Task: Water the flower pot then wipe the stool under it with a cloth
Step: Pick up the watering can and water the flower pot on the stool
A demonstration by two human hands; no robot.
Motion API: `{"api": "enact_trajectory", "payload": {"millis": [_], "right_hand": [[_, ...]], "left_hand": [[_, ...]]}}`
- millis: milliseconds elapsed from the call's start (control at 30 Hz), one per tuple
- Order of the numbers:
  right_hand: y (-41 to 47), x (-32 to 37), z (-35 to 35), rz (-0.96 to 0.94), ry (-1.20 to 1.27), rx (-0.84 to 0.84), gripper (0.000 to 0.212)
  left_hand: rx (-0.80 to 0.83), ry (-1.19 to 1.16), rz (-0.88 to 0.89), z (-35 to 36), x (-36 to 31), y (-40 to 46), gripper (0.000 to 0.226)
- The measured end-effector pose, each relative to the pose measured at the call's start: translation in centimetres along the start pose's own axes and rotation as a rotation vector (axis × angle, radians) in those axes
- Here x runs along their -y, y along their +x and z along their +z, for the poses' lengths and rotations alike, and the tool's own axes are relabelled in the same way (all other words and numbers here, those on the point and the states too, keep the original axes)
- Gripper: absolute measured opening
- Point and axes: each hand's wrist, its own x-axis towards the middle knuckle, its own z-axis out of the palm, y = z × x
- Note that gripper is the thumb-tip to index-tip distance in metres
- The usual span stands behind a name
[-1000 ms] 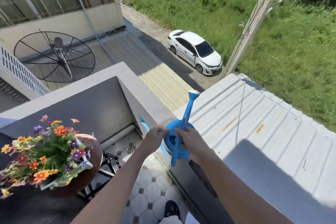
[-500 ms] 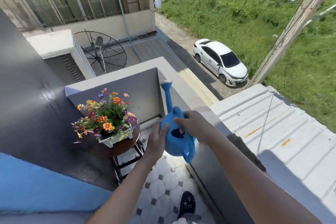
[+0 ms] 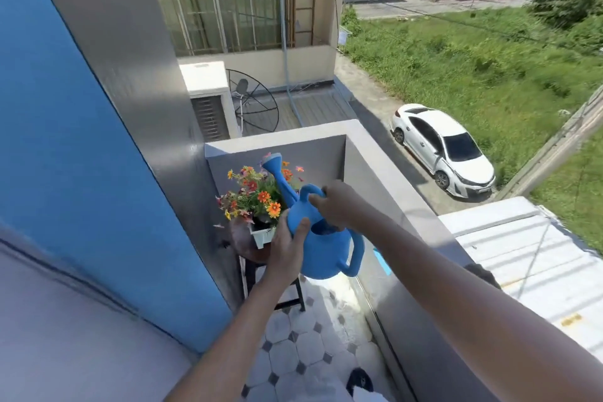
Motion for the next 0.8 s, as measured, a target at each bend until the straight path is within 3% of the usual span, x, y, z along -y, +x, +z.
{"api": "enact_trajectory", "payload": {"millis": [100, 200, 333, 500, 633, 800], "right_hand": [[0.4, 2.1, 0.2, -0.071, -0.152, 0.022, 0.044], [1.6, 3.5, 0.5, -0.078, -0.279, 0.066, 0.026], [2.5, 5.4, 0.5, 0.022, -0.352, 0.129, 0.064], [3.5, 6.7, 0.5, -0.017, -0.497, 0.175, 0.047], [3.4, 7.5, -0.3, -0.021, -0.203, 0.147, 0.032], [3.2, 7.8, -1.2, -0.071, -0.186, 0.15, 0.028]], "left_hand": [[-0.031, -0.001, -0.025, -1.5, -0.1, 0.2, 0.026], [-0.038, -0.007, -0.075, -2.6, -0.1, 0.4, 0.027], [-0.05, 0.026, -0.136, -3.5, -0.5, 0.4, 0.027], [-0.044, 0.063, -0.186, -4.4, -1.1, 1.2, 0.044], [-0.047, 0.12, -0.209, -4.7, -1.5, 1.7, 0.048], [-0.051, 0.126, -0.208, -4.7, -1.7, 2.0, 0.051]]}}
